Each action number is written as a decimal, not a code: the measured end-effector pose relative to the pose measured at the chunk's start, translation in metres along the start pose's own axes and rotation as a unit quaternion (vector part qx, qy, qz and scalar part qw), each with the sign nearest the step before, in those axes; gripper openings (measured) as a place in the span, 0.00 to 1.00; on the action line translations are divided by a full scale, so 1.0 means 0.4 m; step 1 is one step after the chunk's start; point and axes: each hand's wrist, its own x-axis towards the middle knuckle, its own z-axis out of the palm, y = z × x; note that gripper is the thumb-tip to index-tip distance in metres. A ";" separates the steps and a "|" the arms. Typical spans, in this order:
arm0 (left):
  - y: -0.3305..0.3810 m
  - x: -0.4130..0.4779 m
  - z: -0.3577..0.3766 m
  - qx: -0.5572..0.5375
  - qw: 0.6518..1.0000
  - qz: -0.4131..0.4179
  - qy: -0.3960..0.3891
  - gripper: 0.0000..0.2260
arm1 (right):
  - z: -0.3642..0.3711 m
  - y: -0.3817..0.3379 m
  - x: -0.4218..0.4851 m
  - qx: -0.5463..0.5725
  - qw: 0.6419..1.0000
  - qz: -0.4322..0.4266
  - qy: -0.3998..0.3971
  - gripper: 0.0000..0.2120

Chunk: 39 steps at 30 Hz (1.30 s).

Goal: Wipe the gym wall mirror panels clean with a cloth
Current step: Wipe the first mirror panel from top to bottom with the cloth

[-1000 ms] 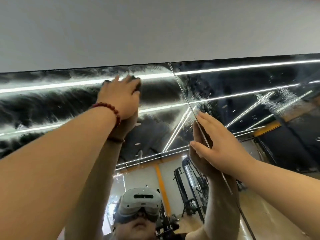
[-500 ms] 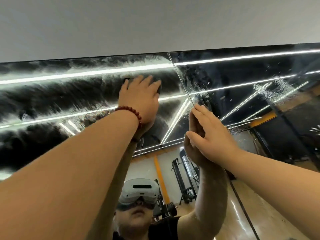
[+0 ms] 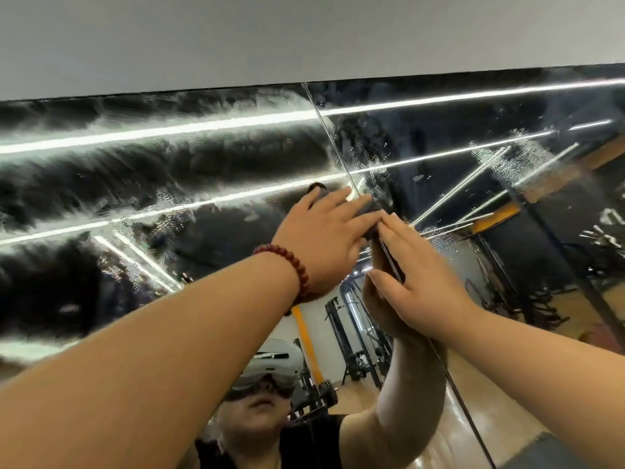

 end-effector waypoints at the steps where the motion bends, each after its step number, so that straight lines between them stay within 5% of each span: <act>1: -0.024 0.002 -0.005 0.003 1.000 0.001 0.000 0.23 | 0.000 0.001 -0.011 -0.003 1.000 0.002 -0.007 0.34; 6: -0.210 -0.021 -0.043 0.001 0.967 -0.251 0.044 0.23 | 0.001 -0.004 -0.042 -0.014 0.999 0.006 -0.035 0.36; 12: -0.007 -0.054 -0.005 0.002 1.000 -0.006 -0.020 0.23 | 0.005 -0.020 -0.041 -0.019 0.999 0.018 -0.018 0.36; 17: -0.194 -0.052 -0.038 -0.010 0.969 -0.243 0.051 0.22 | 0.000 -0.054 -0.027 -0.012 1.000 0.012 -0.026 0.35; 23: -0.089 -0.153 -0.025 0.006 0.999 -0.021 -0.024 0.24 | 0.011 -0.127 0.024 0.059 0.997 -0.008 -0.039 0.33; 29: -0.300 -0.250 -0.077 0.009 0.955 -0.295 0.038 0.24 | 0.009 -0.185 0.071 0.063 0.997 -0.003 -0.045 0.33; 34: -0.225 -0.329 -0.077 0.007 0.993 -0.108 -0.037 0.23 | 0.034 -0.296 0.088 0.049 0.995 -0.057 -0.067 0.34; 39: -0.458 -0.341 -0.138 -0.005 0.951 -0.309 -0.021 0.23 | 0.072 -0.382 0.121 0.038 0.994 -0.077 -0.068 0.34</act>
